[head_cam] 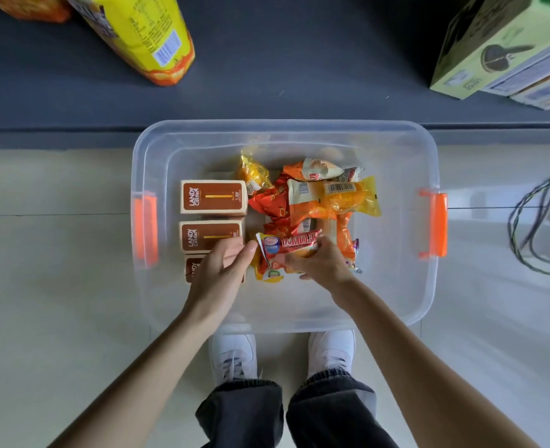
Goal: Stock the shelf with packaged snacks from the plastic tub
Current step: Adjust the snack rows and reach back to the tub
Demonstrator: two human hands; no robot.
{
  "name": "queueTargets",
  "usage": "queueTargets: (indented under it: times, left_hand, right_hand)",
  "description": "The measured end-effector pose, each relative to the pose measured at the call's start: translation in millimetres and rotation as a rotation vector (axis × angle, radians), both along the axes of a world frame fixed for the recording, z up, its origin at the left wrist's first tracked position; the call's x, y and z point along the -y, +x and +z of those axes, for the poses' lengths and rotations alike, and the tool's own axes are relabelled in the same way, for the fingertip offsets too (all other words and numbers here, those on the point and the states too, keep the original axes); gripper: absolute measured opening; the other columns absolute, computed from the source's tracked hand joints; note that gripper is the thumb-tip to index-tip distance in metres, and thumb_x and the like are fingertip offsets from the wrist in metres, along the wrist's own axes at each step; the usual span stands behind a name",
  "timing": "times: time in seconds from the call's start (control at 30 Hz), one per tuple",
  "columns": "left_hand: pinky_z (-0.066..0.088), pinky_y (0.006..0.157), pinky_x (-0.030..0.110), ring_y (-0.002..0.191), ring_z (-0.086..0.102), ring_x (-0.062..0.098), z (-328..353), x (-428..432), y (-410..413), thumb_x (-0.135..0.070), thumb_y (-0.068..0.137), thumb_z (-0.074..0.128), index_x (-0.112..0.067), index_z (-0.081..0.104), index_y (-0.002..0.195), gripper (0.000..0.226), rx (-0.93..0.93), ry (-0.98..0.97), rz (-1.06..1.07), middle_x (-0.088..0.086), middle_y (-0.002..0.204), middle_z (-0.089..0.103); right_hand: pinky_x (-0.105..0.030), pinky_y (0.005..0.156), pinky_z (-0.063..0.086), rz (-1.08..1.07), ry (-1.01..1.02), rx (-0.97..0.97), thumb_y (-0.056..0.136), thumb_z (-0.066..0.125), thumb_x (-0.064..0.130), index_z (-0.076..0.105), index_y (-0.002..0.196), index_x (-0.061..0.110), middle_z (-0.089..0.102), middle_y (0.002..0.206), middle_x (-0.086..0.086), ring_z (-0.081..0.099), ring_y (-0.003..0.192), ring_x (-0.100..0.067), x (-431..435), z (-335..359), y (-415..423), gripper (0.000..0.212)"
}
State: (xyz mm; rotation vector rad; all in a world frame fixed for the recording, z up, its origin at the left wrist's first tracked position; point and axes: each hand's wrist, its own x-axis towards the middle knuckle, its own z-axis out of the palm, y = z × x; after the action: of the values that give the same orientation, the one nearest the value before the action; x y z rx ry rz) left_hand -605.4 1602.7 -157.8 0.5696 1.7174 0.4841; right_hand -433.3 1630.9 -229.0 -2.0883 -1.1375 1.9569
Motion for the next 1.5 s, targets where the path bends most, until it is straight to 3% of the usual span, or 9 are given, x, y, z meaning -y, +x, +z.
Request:
queueTargets:
  times: [0.1, 0.27, 0.4, 0.6, 0.87, 1.03, 1.2, 1.3, 1.5]
  left_hand:
    - [0.052, 0.084, 0.021, 0.097, 0.066, 0.007, -1, -5, 3, -0.048, 0.077, 0.055, -0.023, 0.064, 0.102, 0.037, 0.205, -0.03, 0.132, -0.008, 0.096, 0.072]
    - [0.055, 0.074, 0.027, 0.087, 0.072, 0.015, 4, -11, 14, -0.038, 0.07, 0.066, -0.023, 0.069, 0.094, 0.029, 0.375, -0.045, 0.23, -0.001, 0.094, 0.075]
    - [0.053, 0.088, 0.045, 0.093, 0.071, 0.023, 2, -15, 10, -0.038, 0.069, 0.069, -0.022, 0.067, 0.102, 0.037, 0.367, -0.061, 0.39, 0.002, 0.1, 0.075]
    - [0.056, 0.082, 0.045, 0.085, 0.073, 0.018, -6, -17, -15, -0.046, 0.07, 0.065, -0.022, 0.063, 0.106, 0.043, 0.249, -0.08, 0.432, 0.001, 0.099, 0.075]
    - [0.061, 0.058, 0.035, 0.076, 0.073, 0.019, 10, -4, -31, -0.053, 0.078, 0.048, -0.017, 0.062, 0.101, 0.045, 0.24, -0.07, 0.399, 0.006, 0.084, 0.075]
    - [0.06, 0.063, 0.031, 0.081, 0.073, 0.017, 40, 9, -29, -0.056, 0.075, 0.052, -0.015, 0.062, 0.106, 0.053, 0.236, -0.042, 0.422, 0.008, 0.092, 0.075]
    - [0.058, 0.08, 0.034, 0.096, 0.07, 0.018, 104, 20, -19, -0.042, 0.069, 0.073, -0.022, 0.063, 0.111, 0.048, 0.288, -0.035, 0.434, 0.006, 0.105, 0.073]
    - [0.057, 0.083, 0.036, 0.097, 0.07, 0.019, 157, 26, -17, -0.04, 0.065, 0.084, -0.018, 0.063, 0.118, 0.061, 0.284, -0.012, 0.472, 0.007, 0.108, 0.073]
    - [0.06, 0.073, 0.033, 0.095, 0.071, 0.022, 291, 31, -30, -0.032, 0.074, 0.068, -0.007, 0.064, 0.116, 0.049, 0.267, 0.161, 0.597, 0.014, 0.107, 0.072]
  right_hand:
    - [-0.017, 0.063, 0.054, -0.047, 0.11, -0.237, 0.071, 0.08, 0.017, 0.052, 0.097, 0.029, 0.065, 0.094, 0.012, 0.066, 0.079, 0.003, -8, 27, 3, 0.041]
    - [-0.028, 0.082, 0.056, 0.012, 0.135, -0.329, 0.055, 0.079, 0.038, 0.05, 0.118, 0.015, 0.066, 0.111, -0.001, 0.066, 0.101, -0.011, -8, 42, -1, 0.073]
    - [-0.03, 0.077, 0.052, 0.022, 0.018, -0.329, 0.071, 0.078, 0.045, 0.058, 0.101, 0.002, 0.067, 0.096, -0.013, 0.064, 0.089, -0.019, -18, 38, 12, 0.056]
    - [-0.039, 0.103, 0.045, -0.766, -0.218, -0.04, 0.074, 0.068, 0.056, 0.051, 0.123, 0.013, 0.056, 0.121, -0.006, 0.055, 0.113, -0.024, -59, 6, 38, 0.068]
    - [-0.026, 0.042, 0.048, -1.077, -0.305, -0.018, 0.08, 0.073, 0.041, 0.057, 0.117, 0.013, 0.07, 0.097, -0.006, 0.068, 0.074, -0.018, -90, -31, 13, 0.049]
    - [-0.025, 0.046, 0.052, -1.0, -0.291, -0.093, 0.08, 0.074, 0.03, 0.06, 0.107, 0.01, 0.068, 0.089, -0.008, 0.066, 0.071, -0.018, -65, 8, 21, 0.036]
    - [-0.036, 0.078, 0.057, -0.721, -0.309, -0.421, 0.077, 0.074, 0.031, 0.053, 0.129, 0.009, 0.065, 0.12, -0.014, 0.065, 0.106, -0.03, -16, 130, 13, 0.06]
    - [-0.036, 0.078, 0.056, -0.548, -0.318, -0.603, 0.074, 0.071, 0.017, 0.047, 0.134, 0.003, 0.058, 0.126, -0.023, 0.064, 0.104, -0.032, 2, 208, 3, 0.066]
    - [-0.039, 0.083, 0.057, -0.367, -0.19, -0.544, 0.072, 0.07, 0.011, 0.053, 0.129, 0.003, 0.064, 0.121, -0.019, 0.063, 0.109, -0.035, -1, 347, -38, 0.061]
